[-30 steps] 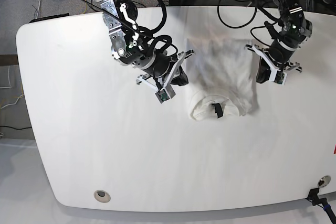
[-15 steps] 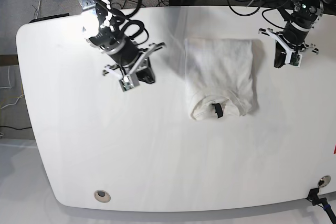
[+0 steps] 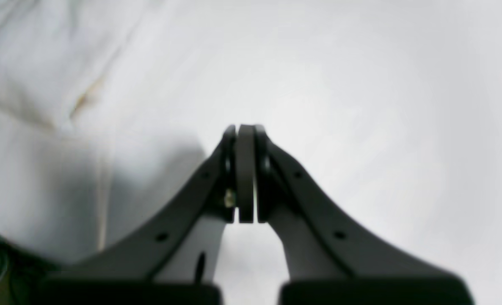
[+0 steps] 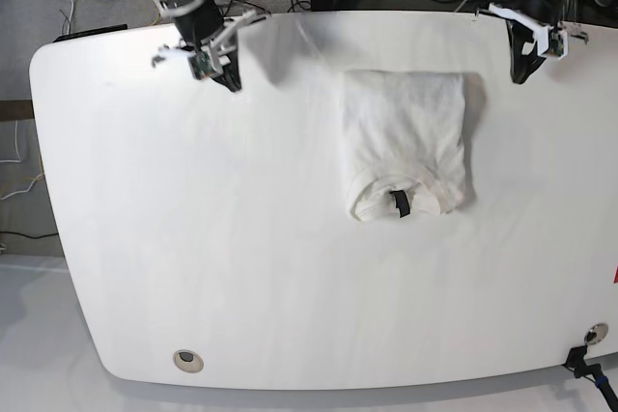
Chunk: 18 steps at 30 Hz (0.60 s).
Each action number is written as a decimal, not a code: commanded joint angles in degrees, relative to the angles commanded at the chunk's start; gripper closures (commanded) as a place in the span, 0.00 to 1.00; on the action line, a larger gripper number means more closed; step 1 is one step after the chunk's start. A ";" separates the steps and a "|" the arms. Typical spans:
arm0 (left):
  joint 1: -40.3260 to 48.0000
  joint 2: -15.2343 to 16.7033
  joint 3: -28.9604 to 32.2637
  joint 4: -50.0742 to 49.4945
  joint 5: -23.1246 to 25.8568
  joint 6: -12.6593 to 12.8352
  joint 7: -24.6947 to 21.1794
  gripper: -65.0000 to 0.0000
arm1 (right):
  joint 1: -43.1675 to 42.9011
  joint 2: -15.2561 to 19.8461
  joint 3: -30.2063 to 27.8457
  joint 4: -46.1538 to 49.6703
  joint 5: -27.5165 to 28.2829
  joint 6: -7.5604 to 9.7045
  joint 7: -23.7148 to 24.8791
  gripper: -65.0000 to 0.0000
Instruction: Fold the T-shirt properly
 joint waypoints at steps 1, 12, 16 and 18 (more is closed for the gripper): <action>1.76 -0.09 0.00 -0.09 -1.32 0.00 -0.26 1.00 | -1.85 0.00 0.97 0.00 0.00 0.00 1.05 1.00; 15.65 4.22 0.44 -0.53 -2.64 0.00 -0.26 1.00 | -19.43 -1.85 2.11 0.00 0.09 0.00 3.25 1.00; 16.97 5.45 1.32 -3.87 -2.55 0.00 -0.26 1.00 | -22.86 -3.52 2.11 -0.35 -0.18 0.00 2.90 1.00; 16.97 5.36 2.55 -7.30 -2.46 0.00 -0.26 1.00 | -23.74 -3.52 1.93 -1.85 0.00 0.00 2.73 1.00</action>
